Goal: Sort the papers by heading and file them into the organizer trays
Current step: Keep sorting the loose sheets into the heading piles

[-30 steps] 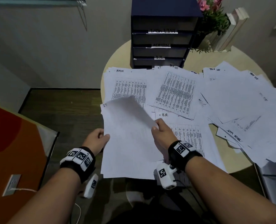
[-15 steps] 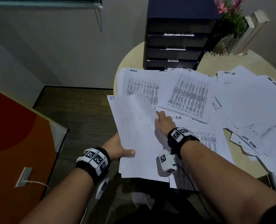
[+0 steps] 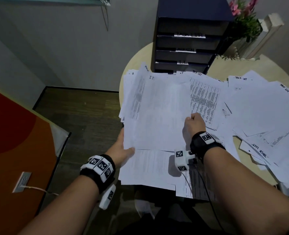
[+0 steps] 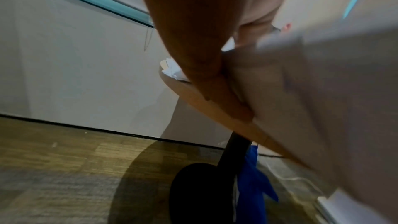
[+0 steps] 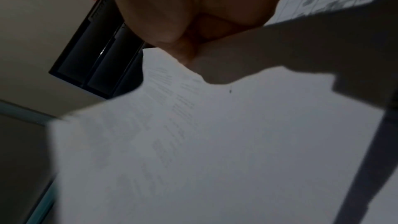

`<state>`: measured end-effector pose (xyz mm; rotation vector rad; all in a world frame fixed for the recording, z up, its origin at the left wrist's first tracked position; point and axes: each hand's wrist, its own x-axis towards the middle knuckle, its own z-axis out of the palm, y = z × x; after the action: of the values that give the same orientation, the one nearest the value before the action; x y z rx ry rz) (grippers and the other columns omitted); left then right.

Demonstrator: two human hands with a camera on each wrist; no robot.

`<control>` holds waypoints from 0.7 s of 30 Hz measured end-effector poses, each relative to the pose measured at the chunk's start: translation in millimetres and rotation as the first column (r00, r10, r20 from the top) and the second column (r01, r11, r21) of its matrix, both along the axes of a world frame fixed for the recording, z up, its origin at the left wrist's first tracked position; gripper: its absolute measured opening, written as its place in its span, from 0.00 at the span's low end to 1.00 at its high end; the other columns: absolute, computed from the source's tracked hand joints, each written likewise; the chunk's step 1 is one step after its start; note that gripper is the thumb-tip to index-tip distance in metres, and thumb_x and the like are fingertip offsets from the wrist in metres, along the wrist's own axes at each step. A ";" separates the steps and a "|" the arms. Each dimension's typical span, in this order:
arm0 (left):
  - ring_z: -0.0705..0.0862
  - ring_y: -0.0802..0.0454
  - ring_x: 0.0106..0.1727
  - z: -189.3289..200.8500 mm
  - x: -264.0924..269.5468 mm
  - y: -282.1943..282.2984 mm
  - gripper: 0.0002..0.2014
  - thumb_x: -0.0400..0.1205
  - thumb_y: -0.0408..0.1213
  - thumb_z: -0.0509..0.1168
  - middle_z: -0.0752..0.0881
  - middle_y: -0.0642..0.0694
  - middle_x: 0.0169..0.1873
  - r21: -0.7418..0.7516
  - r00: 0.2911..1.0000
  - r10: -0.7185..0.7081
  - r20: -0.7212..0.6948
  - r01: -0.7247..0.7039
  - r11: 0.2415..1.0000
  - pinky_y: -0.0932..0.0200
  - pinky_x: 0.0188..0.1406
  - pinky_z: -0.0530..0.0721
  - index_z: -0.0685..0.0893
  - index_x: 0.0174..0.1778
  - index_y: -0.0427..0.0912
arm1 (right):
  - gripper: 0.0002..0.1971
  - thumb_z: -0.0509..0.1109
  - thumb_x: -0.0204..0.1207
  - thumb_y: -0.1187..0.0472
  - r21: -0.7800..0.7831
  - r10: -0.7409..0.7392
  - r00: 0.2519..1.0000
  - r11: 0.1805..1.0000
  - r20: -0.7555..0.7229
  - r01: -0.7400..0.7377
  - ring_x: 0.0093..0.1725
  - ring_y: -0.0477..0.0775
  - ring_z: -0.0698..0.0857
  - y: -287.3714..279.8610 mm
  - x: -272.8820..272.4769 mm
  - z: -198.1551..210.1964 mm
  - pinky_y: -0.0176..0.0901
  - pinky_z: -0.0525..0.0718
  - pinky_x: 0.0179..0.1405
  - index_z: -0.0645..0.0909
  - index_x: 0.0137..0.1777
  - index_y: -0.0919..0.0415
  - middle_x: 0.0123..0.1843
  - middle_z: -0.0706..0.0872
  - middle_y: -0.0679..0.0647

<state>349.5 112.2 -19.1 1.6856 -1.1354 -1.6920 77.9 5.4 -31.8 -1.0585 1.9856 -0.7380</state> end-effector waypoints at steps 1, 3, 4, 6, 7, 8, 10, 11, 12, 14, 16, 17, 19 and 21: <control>0.82 0.53 0.67 3.5 -4.0 0.0 0.39 0.81 0.30 0.68 0.82 0.58 0.65 -0.025 0.996 0.050 0.079 -0.048 0.999 0.53 0.64 0.80 0.58 0.83 0.62 | 0.08 0.57 0.84 0.65 -0.011 0.001 1.000 1.000 -0.029 -0.001 0.33 0.54 0.68 4.7 -3.6 0.3 0.40 0.68 0.27 0.66 0.43 0.59 0.33 0.69 0.50; 0.85 0.53 0.62 11.0 -12.9 -1.0 0.34 0.82 0.27 0.66 0.84 0.57 0.60 -0.103 0.980 0.135 0.147 -0.120 0.987 0.57 0.57 0.82 0.64 0.81 0.57 | 0.06 0.57 0.85 0.64 0.002 0.012 0.999 1.000 -0.044 -0.012 0.37 0.56 0.71 15.7 -5.6 -0.6 0.47 0.67 0.31 0.67 0.45 0.59 0.35 0.72 0.51; 0.87 0.52 0.60 16.7 -17.2 -2.2 0.33 0.82 0.25 0.66 0.86 0.55 0.59 -0.118 0.980 0.170 0.107 -0.157 0.980 0.56 0.56 0.85 0.67 0.80 0.55 | 0.05 0.56 0.86 0.63 0.009 0.021 0.999 1.000 -0.024 -0.020 0.39 0.57 0.73 21.7 -5.4 -2.0 0.47 0.67 0.34 0.68 0.48 0.60 0.38 0.74 0.53; 0.89 0.50 0.57 30.7 -22.6 -5.6 0.36 0.80 0.24 0.68 0.88 0.49 0.59 -0.117 0.974 0.224 -0.022 -0.225 0.967 0.51 0.55 0.88 0.66 0.79 0.58 | 0.04 0.55 0.87 0.61 -0.004 0.032 0.999 0.999 -0.012 -0.032 0.43 0.58 0.76 30.6 -4.9 -7.2 0.44 0.70 0.38 0.69 0.52 0.61 0.44 0.77 0.58; 0.89 0.49 0.58 38.6 -23.5 -7.2 0.38 0.79 0.24 0.69 0.88 0.47 0.60 -0.124 0.971 0.230 -0.065 -0.236 0.964 0.48 0.55 0.88 0.64 0.78 0.62 | 0.04 0.55 0.87 0.61 -0.029 0.012 1.000 1.000 -0.007 -0.013 0.43 0.57 0.75 32.8 -5.2 -7.4 0.43 0.70 0.35 0.69 0.53 0.61 0.44 0.77 0.58; 0.88 0.46 0.60 47.5 -24.1 -8.9 0.39 0.78 0.26 0.71 0.87 0.44 0.61 -0.142 0.970 0.221 -0.096 -0.234 0.962 0.45 0.57 0.88 0.62 0.76 0.65 | 0.04 0.55 0.88 0.61 -0.056 -0.015 1.000 0.998 0.002 0.015 0.42 0.56 0.75 34.0 -5.5 -3.1 0.41 0.70 0.31 0.69 0.54 0.61 0.44 0.77 0.58; 0.88 0.42 0.61 63.6 -25.9 -11.2 0.43 0.77 0.26 0.71 0.87 0.40 0.61 -0.174 0.962 0.213 -0.170 -0.243 0.954 0.41 0.60 0.86 0.59 0.76 0.70 | 0.05 0.56 0.87 0.62 -0.114 -0.052 0.999 0.992 -0.005 0.051 0.41 0.56 0.74 32.8 -8.5 5.3 0.40 0.71 0.30 0.72 0.55 0.63 0.44 0.77 0.57; 0.89 0.43 0.58 71.9 -26.9 -11.8 0.43 0.79 0.23 0.69 0.88 0.41 0.59 -0.187 0.954 0.209 -0.215 -0.250 0.950 0.42 0.58 0.87 0.58 0.78 0.69 | 0.06 0.57 0.87 0.62 -0.136 -0.056 0.998 0.989 -0.024 0.052 0.42 0.57 0.76 29.5 -12.6 7.2 0.40 0.72 0.34 0.74 0.55 0.64 0.44 0.78 0.58; 0.90 0.43 0.56 80.4 -27.6 -12.3 0.43 0.80 0.19 0.66 0.89 0.43 0.57 -0.189 0.944 0.200 -0.262 -0.254 0.949 0.44 0.56 0.89 0.57 0.80 0.64 | 0.07 0.58 0.86 0.62 -0.141 -0.050 0.998 0.989 -0.044 0.043 0.44 0.57 0.77 26.7 -16.7 8.9 0.40 0.72 0.39 0.75 0.55 0.64 0.44 0.80 0.59; 0.90 0.42 0.55 97.0 -28.7 -13.2 0.39 0.78 0.18 0.66 0.90 0.45 0.55 -0.192 0.919 0.171 -0.354 -0.251 0.949 0.47 0.49 0.90 0.64 0.81 0.52 | 0.05 0.60 0.84 0.62 -0.103 -0.014 0.997 0.995 -0.077 0.005 0.46 0.57 0.79 22.0 -25.5 11.3 0.42 0.74 0.45 0.76 0.53 0.62 0.45 0.81 0.58; 0.90 0.40 0.52 109.9 -24.6 -12.5 0.31 0.72 0.23 0.66 0.90 0.41 0.54 -0.215 0.904 0.121 -0.411 -0.225 0.951 0.48 0.43 0.89 0.74 0.73 0.43 | 0.05 0.60 0.84 0.63 -0.070 0.013 0.994 0.997 -0.109 -0.021 0.47 0.57 0.79 19.7 -33.9 13.5 0.42 0.74 0.47 0.77 0.52 0.62 0.46 0.81 0.58; 0.90 0.40 0.50 115.1 -21.6 -11.2 0.28 0.70 0.25 0.65 0.90 0.39 0.53 -0.223 0.901 0.102 -0.422 -0.212 0.951 0.48 0.42 0.89 0.78 0.69 0.41 | 0.05 0.60 0.83 0.64 -0.087 0.001 0.994 0.996 -0.114 -0.011 0.47 0.58 0.78 18.7 -38.3 15.2 0.43 0.74 0.47 0.77 0.52 0.63 0.46 0.81 0.58; 0.89 0.41 0.49 124.2 -15.7 -8.4 0.25 0.69 0.26 0.64 0.90 0.39 0.52 -0.243 0.901 0.063 -0.429 -0.183 0.953 0.48 0.46 0.90 0.83 0.64 0.42 | 0.04 0.61 0.83 0.64 -0.177 -0.044 0.994 0.984 -0.099 0.026 0.45 0.57 0.78 20.0 -44.9 20.9 0.43 0.74 0.46 0.76 0.49 0.62 0.44 0.80 0.58; 0.89 0.45 0.49 131.2 -9.2 -7.6 0.25 0.69 0.27 0.63 0.90 0.43 0.51 -0.282 0.906 0.033 -0.423 -0.166 0.945 0.50 0.50 0.88 0.85 0.62 0.46 | 0.05 0.61 0.83 0.63 -0.274 -0.092 0.995 0.958 -0.032 0.080 0.40 0.56 0.76 22.3 -52.0 24.1 0.43 0.74 0.41 0.75 0.46 0.58 0.41 0.79 0.56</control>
<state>340.2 104.6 112.0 1.1033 -1.0235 -1.6030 25.9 27.7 -7.8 -1.1605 2.0171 -1.0681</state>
